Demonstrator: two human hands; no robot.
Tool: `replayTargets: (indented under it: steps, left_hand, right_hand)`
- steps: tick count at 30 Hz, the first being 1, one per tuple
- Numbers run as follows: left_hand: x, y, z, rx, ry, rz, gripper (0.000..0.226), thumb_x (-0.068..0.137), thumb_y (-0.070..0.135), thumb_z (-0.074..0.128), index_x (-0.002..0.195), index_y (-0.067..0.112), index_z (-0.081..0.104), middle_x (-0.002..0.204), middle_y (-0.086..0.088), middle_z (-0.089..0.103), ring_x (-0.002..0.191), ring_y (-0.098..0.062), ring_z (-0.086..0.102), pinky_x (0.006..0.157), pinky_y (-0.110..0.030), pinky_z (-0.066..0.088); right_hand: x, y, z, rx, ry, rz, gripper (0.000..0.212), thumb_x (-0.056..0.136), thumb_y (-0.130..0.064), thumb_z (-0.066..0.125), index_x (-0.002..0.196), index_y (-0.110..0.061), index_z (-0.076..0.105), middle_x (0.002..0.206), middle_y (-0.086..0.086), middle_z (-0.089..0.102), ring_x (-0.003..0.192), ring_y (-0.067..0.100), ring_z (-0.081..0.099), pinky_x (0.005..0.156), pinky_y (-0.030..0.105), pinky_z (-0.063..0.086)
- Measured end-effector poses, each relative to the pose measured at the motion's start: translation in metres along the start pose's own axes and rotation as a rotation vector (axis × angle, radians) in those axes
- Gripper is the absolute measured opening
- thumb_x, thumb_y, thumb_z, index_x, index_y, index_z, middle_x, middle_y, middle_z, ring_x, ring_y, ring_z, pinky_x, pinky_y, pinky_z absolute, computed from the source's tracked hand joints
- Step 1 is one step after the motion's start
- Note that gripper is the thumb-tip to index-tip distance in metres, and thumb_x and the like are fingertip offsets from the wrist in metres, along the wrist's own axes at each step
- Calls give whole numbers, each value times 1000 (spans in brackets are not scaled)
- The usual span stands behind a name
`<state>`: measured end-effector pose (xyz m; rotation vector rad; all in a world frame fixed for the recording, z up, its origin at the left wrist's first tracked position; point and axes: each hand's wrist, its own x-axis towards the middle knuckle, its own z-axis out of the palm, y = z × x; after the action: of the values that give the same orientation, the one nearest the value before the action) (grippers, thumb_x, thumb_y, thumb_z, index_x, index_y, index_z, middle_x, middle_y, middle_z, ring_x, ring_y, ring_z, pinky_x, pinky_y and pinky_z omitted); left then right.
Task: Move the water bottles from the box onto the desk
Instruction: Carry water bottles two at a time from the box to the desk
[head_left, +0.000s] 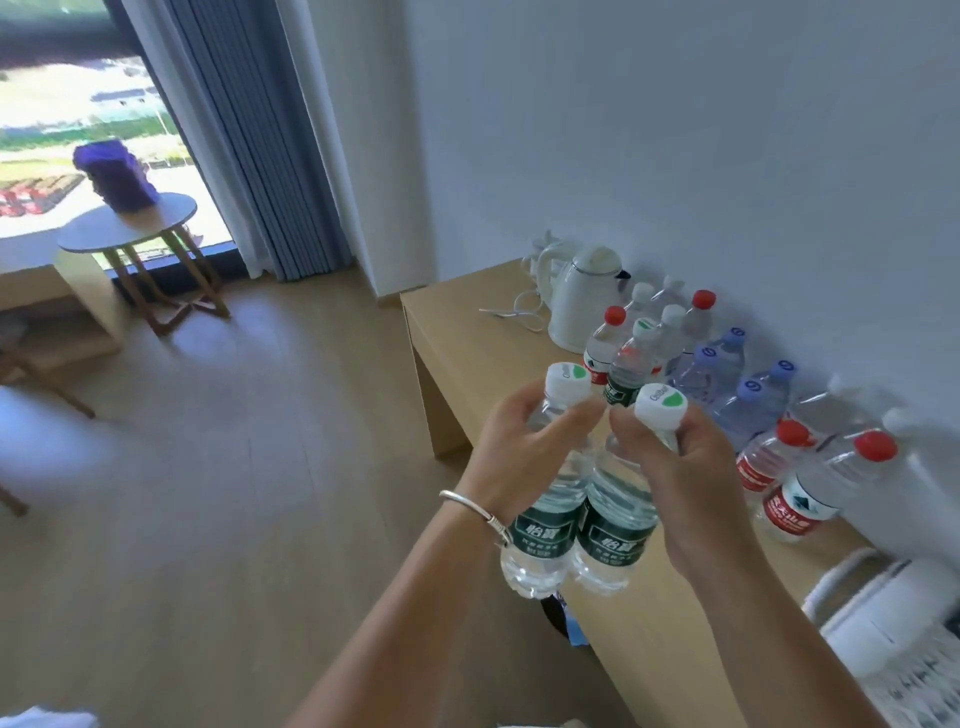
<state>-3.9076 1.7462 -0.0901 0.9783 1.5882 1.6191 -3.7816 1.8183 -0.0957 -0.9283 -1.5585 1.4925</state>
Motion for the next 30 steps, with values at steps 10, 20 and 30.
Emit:
replayTargets:
  steps: [10, 20, 30]
  left_hand:
    - [114, -22, 2, -83, -392, 62, 10, 90, 22, 69, 99, 24, 73, 95, 2, 76, 93, -18, 72, 83, -36, 59]
    - [215, -43, 17, -53, -852, 184, 5, 91, 34, 69, 91, 29, 69, 87, 14, 69, 85, -2, 63, 79, -20, 46]
    - [252, -86, 63, 143, -842, 189, 14, 84, 38, 75, 82, 48, 65, 97, 6, 64, 96, -13, 60, 85, -30, 47]
  right_hand:
    - [57, 10, 10, -74, 346, -43, 15, 81, -29, 78, 90, -24, 68, 85, -3, 72, 81, 9, 68, 72, 23, 52]
    - [94, 12, 23, -275, 781, -28, 20, 75, -30, 84, 90, -32, 71, 90, -11, 73, 87, 3, 66, 77, 29, 52]
    - [135, 42, -1, -349, 1002, 88, 26, 70, -43, 82, 90, -31, 72, 92, -12, 73, 92, 6, 67, 84, 37, 54]
